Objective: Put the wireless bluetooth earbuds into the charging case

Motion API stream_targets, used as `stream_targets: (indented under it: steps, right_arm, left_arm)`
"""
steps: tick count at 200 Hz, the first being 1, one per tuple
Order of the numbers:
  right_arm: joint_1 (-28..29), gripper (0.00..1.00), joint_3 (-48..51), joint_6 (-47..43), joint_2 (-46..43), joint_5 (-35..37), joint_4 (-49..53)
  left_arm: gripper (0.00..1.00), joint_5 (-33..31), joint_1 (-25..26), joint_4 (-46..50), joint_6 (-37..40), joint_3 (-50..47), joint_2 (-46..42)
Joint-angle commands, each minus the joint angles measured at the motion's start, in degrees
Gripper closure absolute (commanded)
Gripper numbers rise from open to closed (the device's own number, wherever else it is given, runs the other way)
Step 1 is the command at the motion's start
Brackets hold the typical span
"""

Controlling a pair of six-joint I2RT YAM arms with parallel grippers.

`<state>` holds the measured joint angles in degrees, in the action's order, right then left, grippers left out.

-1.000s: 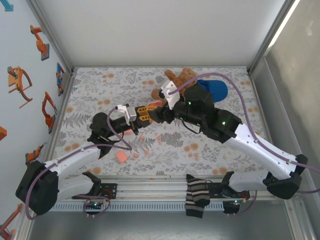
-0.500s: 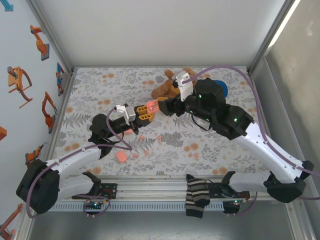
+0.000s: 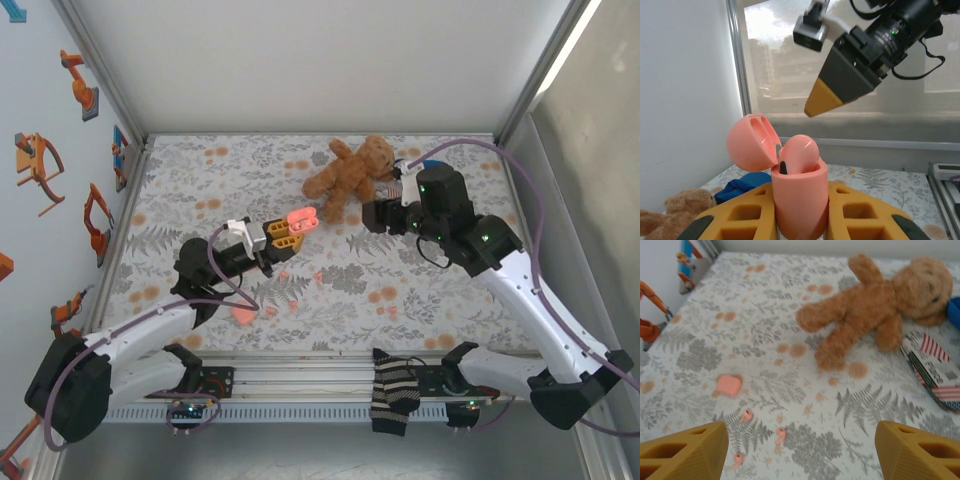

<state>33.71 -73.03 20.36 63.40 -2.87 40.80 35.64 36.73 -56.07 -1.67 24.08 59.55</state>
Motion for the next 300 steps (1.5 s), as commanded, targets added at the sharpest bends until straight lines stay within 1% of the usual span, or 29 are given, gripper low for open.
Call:
stream_targets:
  steps: [1, 21, 33, 63, 88, 103, 155, 200, 300]
  right_arm:
    - [-2.1, 0.24, 3.3, 3.9, -1.2, -1.2, 6.1]
    - [-3.8, 0.24, 6.2, 6.1, -0.9, -2.8, 9.1]
    - [-4.5, 0.27, 7.5, 6.6, -0.2, -3.6, 11.4]
    - [-4.9, 0.28, 11.7, 7.5, 1.5, -3.9, 15.0]
    - [-5.1, 0.30, 16.1, 9.9, 2.8, -4.8, 14.8]
    - [-5.1, 0.34, 18.8, 11.2, 3.8, -5.2, 14.4]
    - [-5.0, 0.39, 26.8, 14.3, 6.6, -6.5, 9.3]
    - [-5.0, 0.46, 29.2, 14.3, 11.6, -8.2, 5.6]
    - [-4.4, 0.50, 30.3, 13.6, 16.9, -6.6, 4.0]
  left_arm:
    - [1.00, -0.5, 0.2, 3.6, 2.5, -0.7, -3.9]
    - [1.00, -0.7, 0.3, 7.1, 3.9, -1.0, -7.0]
    - [1.00, -0.9, 0.3, 8.7, 4.7, -1.3, -8.6]
    - [1.00, -1.3, 0.3, 12.2, 6.2, -1.6, -12.5]
    - [1.00, -1.3, 0.3, 14.3, 7.2, -1.6, -14.7]
    - [1.00, -1.3, 0.3, 14.8, 7.5, -1.8, -15.4]
    - [1.00, -1.0, 0.3, 15.2, 8.0, -1.8, -15.9]
    - [1.00, -0.4, 0.3, 15.5, 8.4, -1.7, -15.3]
    - [1.00, -0.4, 0.3, 16.0, 8.6, -1.7, -15.4]
